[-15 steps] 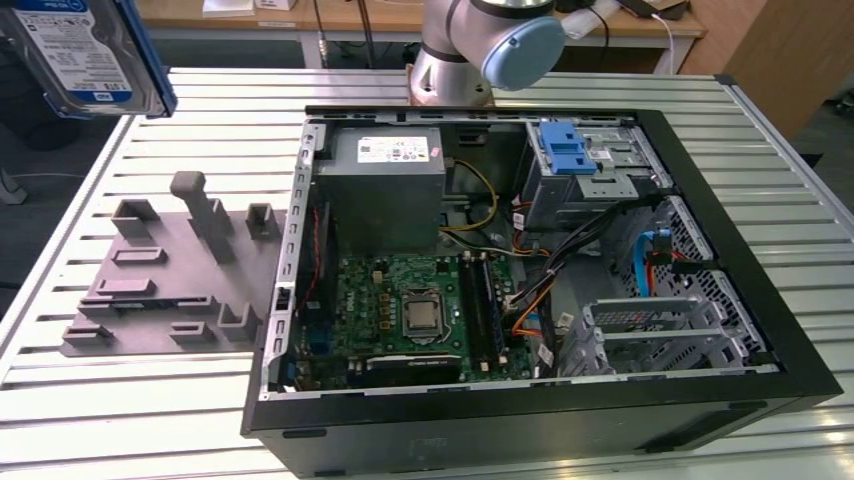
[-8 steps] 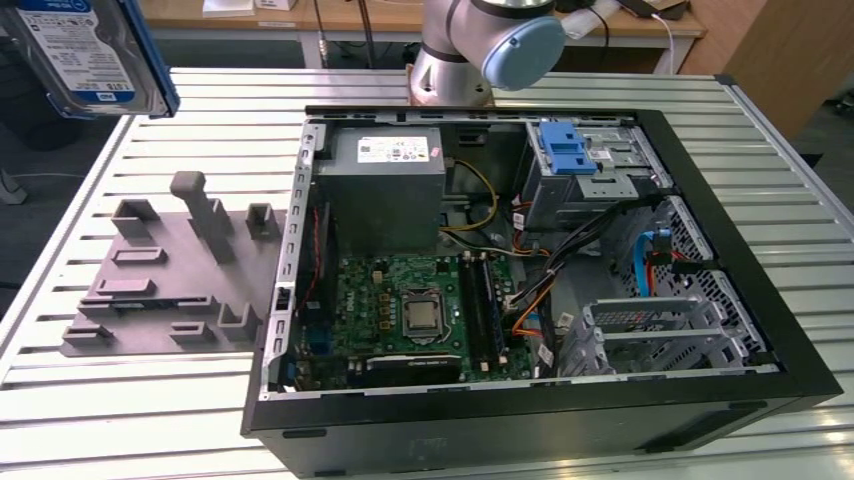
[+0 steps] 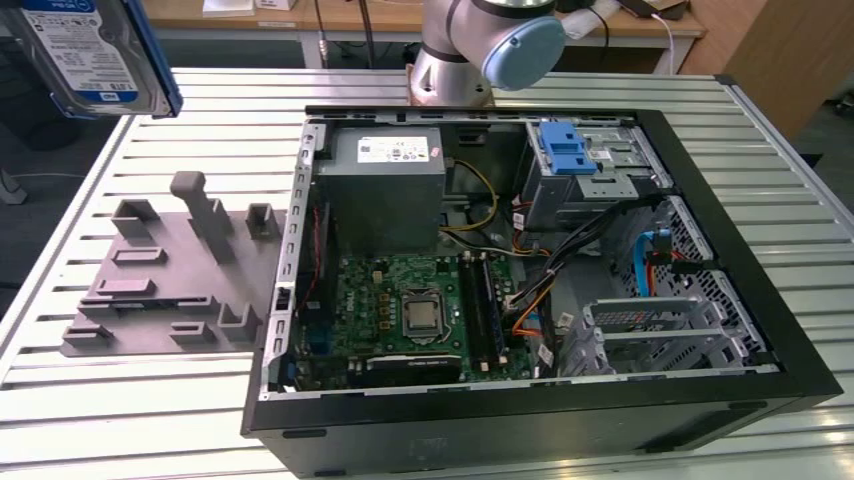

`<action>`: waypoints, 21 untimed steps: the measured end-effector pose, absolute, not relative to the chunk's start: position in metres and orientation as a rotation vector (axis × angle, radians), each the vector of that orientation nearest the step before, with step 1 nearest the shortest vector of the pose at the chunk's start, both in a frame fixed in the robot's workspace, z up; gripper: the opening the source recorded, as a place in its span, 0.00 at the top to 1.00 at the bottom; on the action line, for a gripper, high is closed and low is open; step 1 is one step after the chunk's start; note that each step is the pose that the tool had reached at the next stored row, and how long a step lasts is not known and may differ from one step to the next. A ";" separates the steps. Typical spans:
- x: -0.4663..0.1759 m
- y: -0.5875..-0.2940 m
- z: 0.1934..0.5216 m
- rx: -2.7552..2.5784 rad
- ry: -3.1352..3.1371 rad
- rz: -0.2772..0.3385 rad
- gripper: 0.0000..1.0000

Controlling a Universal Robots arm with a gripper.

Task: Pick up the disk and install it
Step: 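Pick up the disk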

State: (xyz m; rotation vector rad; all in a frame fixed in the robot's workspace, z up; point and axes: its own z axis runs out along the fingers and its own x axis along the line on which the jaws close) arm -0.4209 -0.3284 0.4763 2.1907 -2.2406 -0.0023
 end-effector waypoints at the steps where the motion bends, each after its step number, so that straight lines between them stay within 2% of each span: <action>1: -0.420 -0.328 0.476 2.191 -2.241 -0.002 0.64; 21: -0.413 -0.328 0.476 2.191 -2.241 -0.002 0.64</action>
